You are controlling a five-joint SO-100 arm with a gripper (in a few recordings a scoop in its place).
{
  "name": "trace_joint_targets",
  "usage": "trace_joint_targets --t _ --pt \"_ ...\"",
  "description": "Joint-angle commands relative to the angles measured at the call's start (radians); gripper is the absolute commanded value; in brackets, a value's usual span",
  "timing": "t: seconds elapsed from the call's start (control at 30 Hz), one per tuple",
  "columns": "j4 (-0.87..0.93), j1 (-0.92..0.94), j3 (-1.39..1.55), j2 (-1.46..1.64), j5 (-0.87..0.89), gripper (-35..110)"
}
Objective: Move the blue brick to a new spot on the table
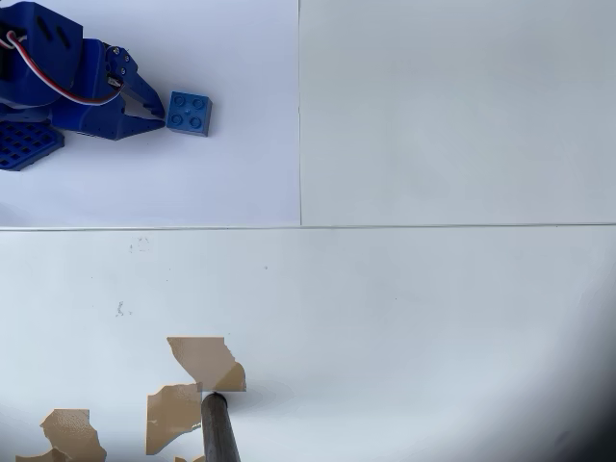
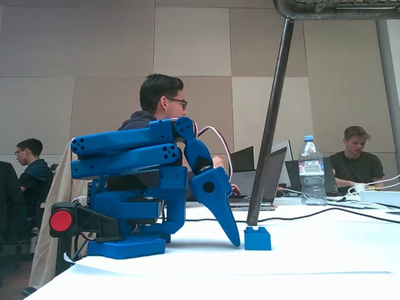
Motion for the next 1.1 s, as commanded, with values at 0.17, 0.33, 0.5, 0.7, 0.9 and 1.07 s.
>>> trace_joint_targets --t 0.17,0.33,0.5,0.7,0.9,1.07 --pt "-0.015 -0.006 0.032 0.003 0.002 0" --pt "-0.015 -0.006 0.032 0.003 0.002 1" --pt "-0.015 0.000 0.032 0.003 0.003 0" --pt "-0.015 0.003 0.032 0.003 0.003 0" --pt "0.025 0.031 -0.048 -0.014 -0.057 0" --pt "0.075 -0.041 -0.311 -0.293 0.018 0"
